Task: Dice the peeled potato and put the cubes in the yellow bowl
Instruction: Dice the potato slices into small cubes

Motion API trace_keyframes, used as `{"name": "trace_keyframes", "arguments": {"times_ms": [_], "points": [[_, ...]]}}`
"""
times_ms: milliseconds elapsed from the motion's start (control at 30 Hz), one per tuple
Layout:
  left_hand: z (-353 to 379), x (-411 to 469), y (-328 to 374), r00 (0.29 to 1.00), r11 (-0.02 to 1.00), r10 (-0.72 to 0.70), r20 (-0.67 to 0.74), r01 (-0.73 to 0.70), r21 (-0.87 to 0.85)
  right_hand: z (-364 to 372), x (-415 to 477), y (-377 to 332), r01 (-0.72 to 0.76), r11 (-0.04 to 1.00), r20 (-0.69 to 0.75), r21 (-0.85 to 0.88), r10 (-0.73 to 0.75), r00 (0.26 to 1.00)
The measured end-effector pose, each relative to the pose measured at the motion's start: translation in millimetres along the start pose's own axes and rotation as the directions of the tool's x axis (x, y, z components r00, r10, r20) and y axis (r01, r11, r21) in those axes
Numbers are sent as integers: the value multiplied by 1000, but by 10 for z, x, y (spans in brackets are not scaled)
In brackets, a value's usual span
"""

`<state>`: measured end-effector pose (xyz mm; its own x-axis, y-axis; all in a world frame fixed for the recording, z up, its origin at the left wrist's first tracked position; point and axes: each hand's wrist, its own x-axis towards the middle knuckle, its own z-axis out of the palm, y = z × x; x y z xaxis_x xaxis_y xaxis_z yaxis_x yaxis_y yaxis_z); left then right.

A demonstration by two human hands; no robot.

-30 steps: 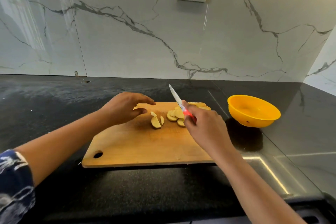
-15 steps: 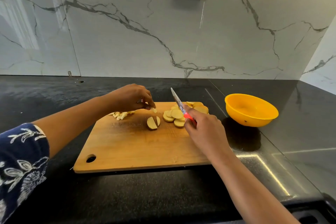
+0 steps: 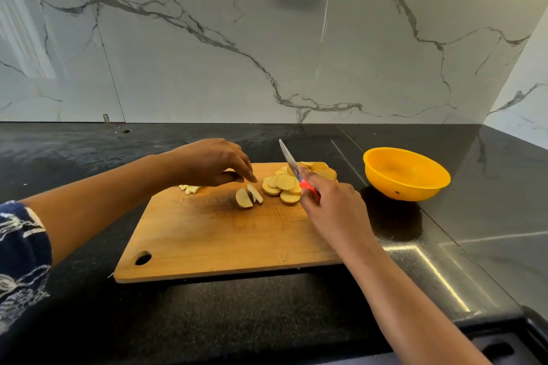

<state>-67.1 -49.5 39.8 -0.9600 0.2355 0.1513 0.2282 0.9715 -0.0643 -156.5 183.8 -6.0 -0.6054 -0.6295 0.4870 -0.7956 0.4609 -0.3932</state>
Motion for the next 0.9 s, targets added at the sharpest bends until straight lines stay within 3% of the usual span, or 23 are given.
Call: {"name": "trace_keyframes", "arguments": {"times_ms": [200,433,467,533,633,800,900], "points": [[49,63,9,992,1000,-26,119,24,19,-14,-2,2,-3,1000,3,21,3,1000],[62,1,-1,984,985,158,-83,-151,77,-22,-4,-5,-7,1000,-9,21,8,1000],[46,-11,-2,990,993,118,-79,-118,1,-23,-5,-6,-9,1000,-7,18,9,1000],[18,-30,-6,997,984,-7,80,21,-175,-29,-6,-10,-5,1000,-8,15,6,1000],[45,-41,18,971,954,-17,239,88,-287,-32,0,-10,3,1000,-5,10,-3,1000],[127,-114,78,983,949,-88,159,131,-287,-33,3,-15,11,1000,-2,2,-11,1000],[234,-228,194,983,961,-181,21,182,-209,-29,-5,-36,15,1000,6,-5,-15,1000]]}}
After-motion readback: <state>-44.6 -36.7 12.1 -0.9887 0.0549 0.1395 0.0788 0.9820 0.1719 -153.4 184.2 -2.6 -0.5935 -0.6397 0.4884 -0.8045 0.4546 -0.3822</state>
